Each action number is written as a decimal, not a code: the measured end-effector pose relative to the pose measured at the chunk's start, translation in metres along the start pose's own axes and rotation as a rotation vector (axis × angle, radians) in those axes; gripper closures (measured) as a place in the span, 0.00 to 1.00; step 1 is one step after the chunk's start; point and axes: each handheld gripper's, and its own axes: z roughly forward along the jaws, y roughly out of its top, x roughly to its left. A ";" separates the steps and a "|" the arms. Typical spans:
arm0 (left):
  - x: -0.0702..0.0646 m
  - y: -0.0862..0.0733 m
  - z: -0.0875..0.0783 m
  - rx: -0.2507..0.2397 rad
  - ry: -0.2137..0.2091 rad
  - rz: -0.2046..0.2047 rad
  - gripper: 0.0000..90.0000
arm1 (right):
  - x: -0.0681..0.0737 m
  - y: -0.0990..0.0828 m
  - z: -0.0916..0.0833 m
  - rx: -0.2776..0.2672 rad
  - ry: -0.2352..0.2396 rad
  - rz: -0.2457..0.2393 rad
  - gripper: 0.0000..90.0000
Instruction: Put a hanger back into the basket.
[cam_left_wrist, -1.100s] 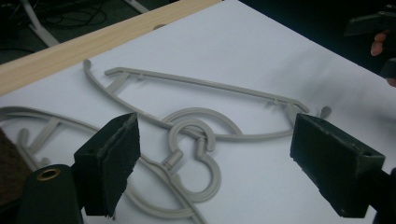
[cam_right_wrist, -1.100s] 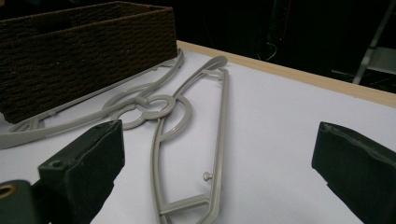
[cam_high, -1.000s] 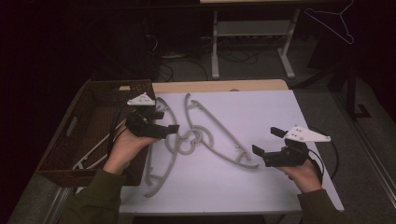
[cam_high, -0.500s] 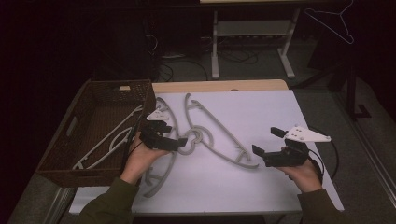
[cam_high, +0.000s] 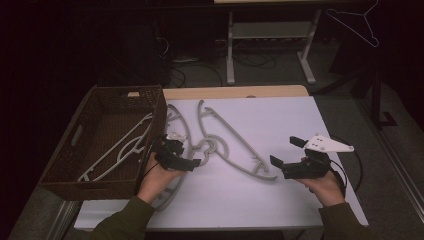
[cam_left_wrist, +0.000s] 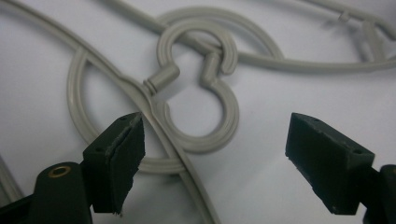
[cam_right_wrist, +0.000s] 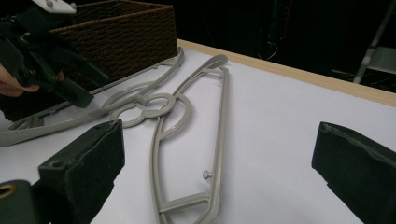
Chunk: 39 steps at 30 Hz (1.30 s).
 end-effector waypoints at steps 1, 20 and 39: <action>-0.001 -0.002 0.002 0.005 0.006 -0.003 0.22 | 0.000 0.000 0.000 0.000 0.001 -0.001 0.02; 0.024 0.015 0.036 -0.014 0.099 -0.059 0.37 | 0.000 0.000 0.002 0.003 0.003 -0.001 0.02; 0.029 0.016 0.049 0.024 0.151 -0.033 0.61 | -0.001 0.000 0.001 0.001 0.005 0.001 0.02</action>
